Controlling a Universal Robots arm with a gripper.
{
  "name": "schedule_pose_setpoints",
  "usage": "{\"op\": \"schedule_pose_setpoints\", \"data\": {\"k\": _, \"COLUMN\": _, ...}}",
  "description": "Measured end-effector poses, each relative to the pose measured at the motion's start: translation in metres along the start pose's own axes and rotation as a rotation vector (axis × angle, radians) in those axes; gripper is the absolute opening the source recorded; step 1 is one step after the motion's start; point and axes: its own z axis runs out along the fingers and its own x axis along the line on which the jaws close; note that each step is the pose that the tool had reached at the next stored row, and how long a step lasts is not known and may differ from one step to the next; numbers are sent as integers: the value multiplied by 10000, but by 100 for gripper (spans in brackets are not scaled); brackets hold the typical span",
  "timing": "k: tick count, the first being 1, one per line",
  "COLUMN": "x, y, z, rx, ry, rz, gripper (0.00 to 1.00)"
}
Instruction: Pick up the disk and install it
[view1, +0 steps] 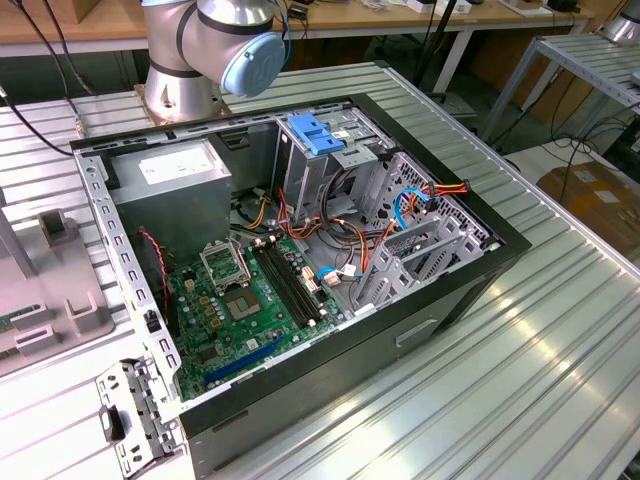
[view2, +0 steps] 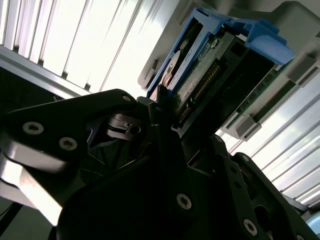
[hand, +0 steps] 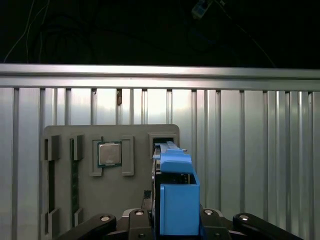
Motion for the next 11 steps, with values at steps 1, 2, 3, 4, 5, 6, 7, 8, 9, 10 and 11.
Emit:
{"op": "schedule_pose_setpoints", "data": {"k": 1, "x": 0, "y": 0, "z": -6, "rx": 0, "ry": 0, "rz": 0, "gripper": 36}}
{"op": "schedule_pose_setpoints", "data": {"k": 2, "x": -1, "y": 0, "z": -11, "rx": 0, "ry": 0, "rz": 0, "gripper": 36}}
{"op": "schedule_pose_setpoints", "data": {"k": 3, "x": -1, "y": 1, "z": -15, "rx": -1, "ry": 0, "rz": 0, "gripper": 36}}
{"op": "schedule_pose_setpoints", "data": {"k": 4, "x": -1, "y": 1, "z": -23, "rx": -1, "ry": 0, "rz": 0, "gripper": 36}}
{"op": "schedule_pose_setpoints", "data": {"k": 5, "x": -2, "y": 1, "z": -35, "rx": 0, "ry": 0, "rz": 0, "gripper": 36}}
{"op": "schedule_pose_setpoints", "data": {"k": 6, "x": -2, "y": 2, "z": -39, "rx": -1, "ry": 0, "rz": 0, "gripper": 36}}
{"op": "schedule_pose_setpoints", "data": {"k": 7, "x": -2, "y": 2, "z": -42, "rx": 0, "ry": 0, "rz": 0, "gripper": 36}}
{"op": "schedule_pose_setpoints", "data": {"k": 8, "x": -3, "y": 2, "z": -47, "rx": 0, "ry": 0, "rz": 0, "gripper": 36}}
{"op": "schedule_pose_setpoints", "data": {"k": 9, "x": -3, "y": 2, "z": -52, "rx": -1, "ry": 0, "rz": 0, "gripper": 36}}
{"op": "schedule_pose_setpoints", "data": {"k": 10, "x": -3, "y": 3, "z": -57, "rx": -1, "ry": 0, "rz": 0, "gripper": 36}}
{"op": "schedule_pose_setpoints", "data": {"k": 11, "x": -3, "y": 3, "z": -62, "rx": 0, "ry": 0, "rz": 0, "gripper": 36}}
